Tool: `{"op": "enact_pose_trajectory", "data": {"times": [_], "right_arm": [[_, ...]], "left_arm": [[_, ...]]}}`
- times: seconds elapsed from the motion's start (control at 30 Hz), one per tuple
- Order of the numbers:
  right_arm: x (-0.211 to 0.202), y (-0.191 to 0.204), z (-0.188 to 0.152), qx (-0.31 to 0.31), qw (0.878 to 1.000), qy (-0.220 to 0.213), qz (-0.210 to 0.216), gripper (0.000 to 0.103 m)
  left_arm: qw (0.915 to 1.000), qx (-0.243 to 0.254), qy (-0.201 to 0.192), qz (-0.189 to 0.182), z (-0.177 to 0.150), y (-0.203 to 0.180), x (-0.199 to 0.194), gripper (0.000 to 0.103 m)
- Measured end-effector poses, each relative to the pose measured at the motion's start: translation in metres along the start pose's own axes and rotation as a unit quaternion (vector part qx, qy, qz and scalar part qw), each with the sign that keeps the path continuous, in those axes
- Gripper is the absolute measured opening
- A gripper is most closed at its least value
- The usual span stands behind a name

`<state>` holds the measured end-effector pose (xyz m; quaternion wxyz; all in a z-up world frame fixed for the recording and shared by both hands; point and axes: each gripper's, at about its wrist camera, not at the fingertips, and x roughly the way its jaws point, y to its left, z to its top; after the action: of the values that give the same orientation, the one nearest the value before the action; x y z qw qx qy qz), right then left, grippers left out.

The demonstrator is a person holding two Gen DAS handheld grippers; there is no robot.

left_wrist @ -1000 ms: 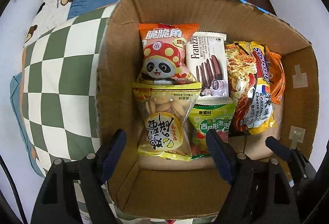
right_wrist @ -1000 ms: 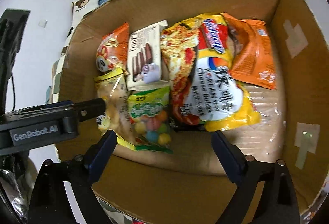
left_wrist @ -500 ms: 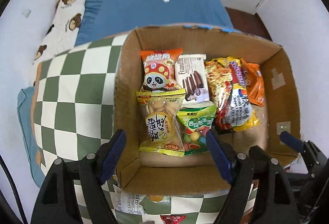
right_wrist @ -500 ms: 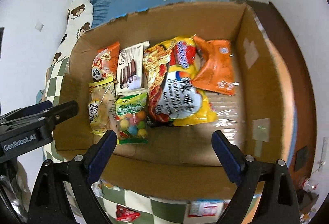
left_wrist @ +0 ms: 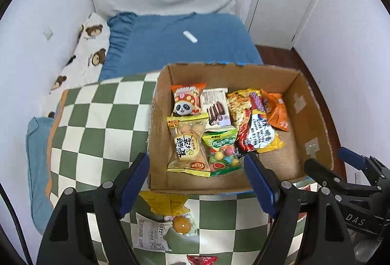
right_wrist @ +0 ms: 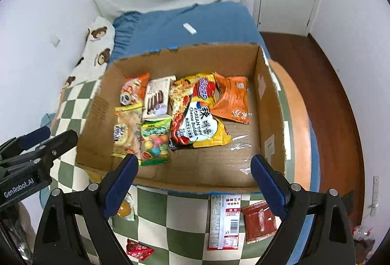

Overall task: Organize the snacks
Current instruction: 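Grasp the white snack pack with the left tool while the right tool grasps the red-white spicy strip pack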

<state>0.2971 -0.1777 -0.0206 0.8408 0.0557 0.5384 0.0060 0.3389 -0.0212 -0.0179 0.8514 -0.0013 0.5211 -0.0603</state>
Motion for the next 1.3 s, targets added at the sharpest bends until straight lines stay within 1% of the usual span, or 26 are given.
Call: {"op": "enact_pose_trajectory", "data": {"times": [0.17, 0.23, 0.3, 0.43, 0.5, 0.53, 0.57, 0.7, 0.8, 0.83, 0.9, 0.97, 1.1, 1.13, 1.17, 1.2, 1.23, 1.3], "right_arm": [[-0.029, 0.000, -0.013, 0.005, 1.000, -0.023, 0.013, 0.096], [-0.036, -0.003, -0.019, 0.011, 0.999, -0.027, 0.022, 0.096], [-0.040, -0.007, -0.030, 0.017, 0.999, -0.024, 0.031, 0.096], [-0.033, -0.020, -0.062, 0.030, 0.999, 0.001, 0.045, 0.096], [-0.022, -0.029, -0.082, 0.038, 0.998, 0.020, 0.046, 0.096], [-0.014, -0.033, -0.093, 0.042, 0.998, 0.030, 0.042, 0.096], [-0.005, -0.039, -0.104, 0.050, 0.997, 0.043, 0.038, 0.096], [0.036, -0.057, -0.139, 0.079, 0.992, 0.091, 0.038, 0.095], [0.064, -0.062, -0.155, 0.081, 0.990, 0.112, 0.017, 0.093], [0.071, -0.064, -0.157, 0.086, 0.989, 0.117, 0.018, 0.092], [0.086, -0.066, -0.163, 0.090, 0.988, 0.124, 0.011, 0.092], [0.098, -0.067, -0.167, 0.091, 0.988, 0.125, -0.002, 0.091], [0.118, -0.069, -0.169, 0.087, 0.988, 0.125, -0.036, 0.083], [0.124, -0.068, -0.170, 0.084, 0.988, 0.127, -0.036, 0.073], [0.128, -0.065, -0.171, 0.079, 0.988, 0.128, -0.037, 0.071], [0.130, -0.063, -0.171, 0.072, 0.988, 0.127, -0.044, 0.068], [0.131, -0.059, -0.172, 0.065, 0.989, 0.124, -0.048, 0.059], [0.128, -0.054, -0.174, 0.056, 0.990, 0.121, -0.045, 0.056]], "left_arm": [[0.9993, 0.003, -0.035, 0.013, -0.015, 0.001, -0.026, 0.079], [0.9993, 0.001, -0.036, 0.012, -0.025, 0.004, -0.030, 0.079], [0.9995, 0.002, -0.028, 0.013, -0.036, 0.004, -0.030, 0.079], [0.9994, 0.016, 0.027, 0.014, -0.079, 0.009, -0.010, 0.079], [0.9971, 0.022, 0.070, 0.019, -0.106, 0.015, 0.009, 0.079], [0.9945, 0.020, 0.099, 0.025, -0.123, 0.021, 0.023, 0.079], [0.9921, 0.012, 0.122, 0.026, -0.136, 0.028, 0.035, 0.079], [0.9829, -0.033, 0.177, 0.038, -0.170, 0.059, 0.074, 0.079], [0.9777, -0.058, 0.198, 0.040, -0.180, 0.075, 0.097, 0.079], [0.9756, -0.064, 0.206, 0.044, -0.181, 0.080, 0.105, 0.079], [0.9743, -0.064, 0.210, 0.049, -0.180, 0.084, 0.116, 0.079], [0.9747, -0.053, 0.210, 0.055, -0.176, 0.084, 0.126, 0.079], [0.9732, -0.027, 0.221, 0.056, -0.166, 0.078, 0.151, 0.079], [0.9721, -0.021, 0.227, 0.054, -0.165, 0.075, 0.160, 0.078], [0.9717, -0.019, 0.230, 0.050, -0.164, 0.074, 0.166, 0.077], [0.9717, -0.020, 0.230, 0.048, -0.164, 0.074, 0.169, 0.066], [0.9717, -0.019, 0.229, 0.054, -0.165, 0.074, 0.171, 0.057], [0.9740, -0.026, 0.218, 0.055, -0.171, 0.077, 0.166, 0.052]]}}
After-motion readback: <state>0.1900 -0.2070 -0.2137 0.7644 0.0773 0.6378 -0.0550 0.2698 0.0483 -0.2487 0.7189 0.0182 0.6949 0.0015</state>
